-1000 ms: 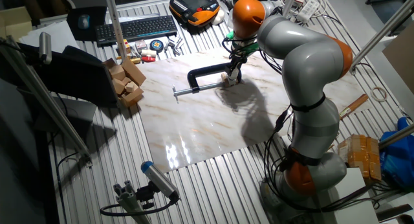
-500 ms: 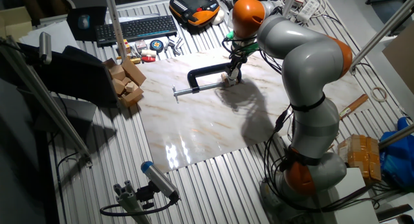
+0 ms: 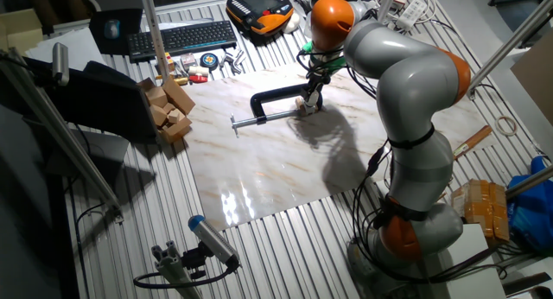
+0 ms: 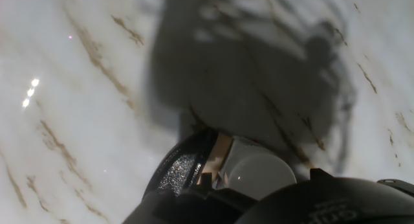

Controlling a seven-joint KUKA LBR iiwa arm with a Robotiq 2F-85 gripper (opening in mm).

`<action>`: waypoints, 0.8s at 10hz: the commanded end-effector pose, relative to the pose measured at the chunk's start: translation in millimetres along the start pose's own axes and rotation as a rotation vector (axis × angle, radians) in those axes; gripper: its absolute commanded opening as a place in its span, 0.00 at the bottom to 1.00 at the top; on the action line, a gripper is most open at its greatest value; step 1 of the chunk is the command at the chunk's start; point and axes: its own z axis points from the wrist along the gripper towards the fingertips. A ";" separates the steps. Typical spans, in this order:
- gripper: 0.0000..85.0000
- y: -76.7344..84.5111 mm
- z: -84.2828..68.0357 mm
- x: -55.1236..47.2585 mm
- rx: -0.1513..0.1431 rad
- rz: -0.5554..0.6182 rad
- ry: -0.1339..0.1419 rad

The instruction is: Take out the light bulb by rotating it

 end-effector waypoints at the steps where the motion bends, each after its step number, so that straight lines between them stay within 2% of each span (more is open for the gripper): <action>1: 0.60 -0.1 -0.1 -0.1 -0.001 -0.007 0.000; 5: 0.60 -0.2 0.2 -0.5 -0.007 -0.034 0.013; 6: 0.40 -0.3 0.4 -0.6 -0.007 -0.044 0.017; 8: 0.40 -0.3 0.5 -0.8 -0.005 -0.064 0.020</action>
